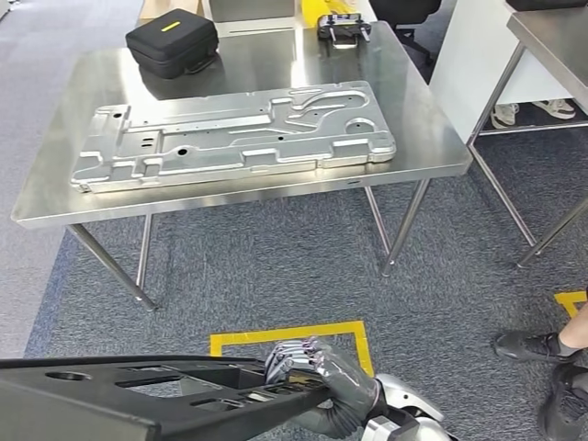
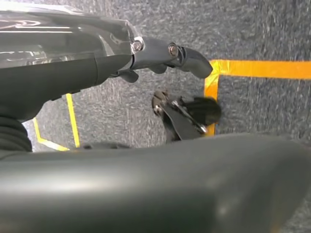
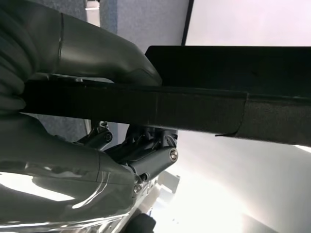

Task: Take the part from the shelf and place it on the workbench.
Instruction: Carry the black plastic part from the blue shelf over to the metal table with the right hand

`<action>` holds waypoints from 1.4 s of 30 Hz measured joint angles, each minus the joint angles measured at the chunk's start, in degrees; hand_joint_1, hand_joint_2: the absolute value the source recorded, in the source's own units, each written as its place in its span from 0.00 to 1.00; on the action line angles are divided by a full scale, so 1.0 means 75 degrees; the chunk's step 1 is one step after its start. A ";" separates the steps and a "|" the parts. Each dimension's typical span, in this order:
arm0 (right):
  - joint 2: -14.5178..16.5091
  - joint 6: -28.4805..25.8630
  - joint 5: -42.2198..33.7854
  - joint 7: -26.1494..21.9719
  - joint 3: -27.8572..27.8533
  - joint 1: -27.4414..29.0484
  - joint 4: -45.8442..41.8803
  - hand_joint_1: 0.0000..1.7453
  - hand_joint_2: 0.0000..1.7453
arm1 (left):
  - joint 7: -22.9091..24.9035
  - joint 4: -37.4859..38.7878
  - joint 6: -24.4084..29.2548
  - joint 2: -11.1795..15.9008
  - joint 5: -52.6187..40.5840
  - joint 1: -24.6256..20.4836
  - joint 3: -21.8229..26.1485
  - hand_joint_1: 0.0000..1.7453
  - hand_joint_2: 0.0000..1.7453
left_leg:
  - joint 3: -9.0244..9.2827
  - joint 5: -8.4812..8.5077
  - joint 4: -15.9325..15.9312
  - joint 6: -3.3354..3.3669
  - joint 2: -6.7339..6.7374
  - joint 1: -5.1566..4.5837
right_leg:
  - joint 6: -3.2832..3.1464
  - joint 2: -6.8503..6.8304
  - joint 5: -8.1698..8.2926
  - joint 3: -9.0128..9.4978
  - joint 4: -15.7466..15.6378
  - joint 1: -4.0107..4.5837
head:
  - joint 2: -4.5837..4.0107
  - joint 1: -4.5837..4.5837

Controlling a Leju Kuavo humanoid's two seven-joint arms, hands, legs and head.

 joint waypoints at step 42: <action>-0.0004 -0.0180 0.0125 0.0024 -0.0090 0.0108 -0.0171 1.00 1.00 | 0.0031 0.0000 0.0040 0.0030 0.0015 -0.0005 -0.0006 0.00 1.00 | 0.0443 0.1190 -0.1934 0.0408 -0.0007 -0.0047 | 0.0355 0.0028 -0.0649 0.0502 0.0089 0.0011 | -0.0001 -0.0017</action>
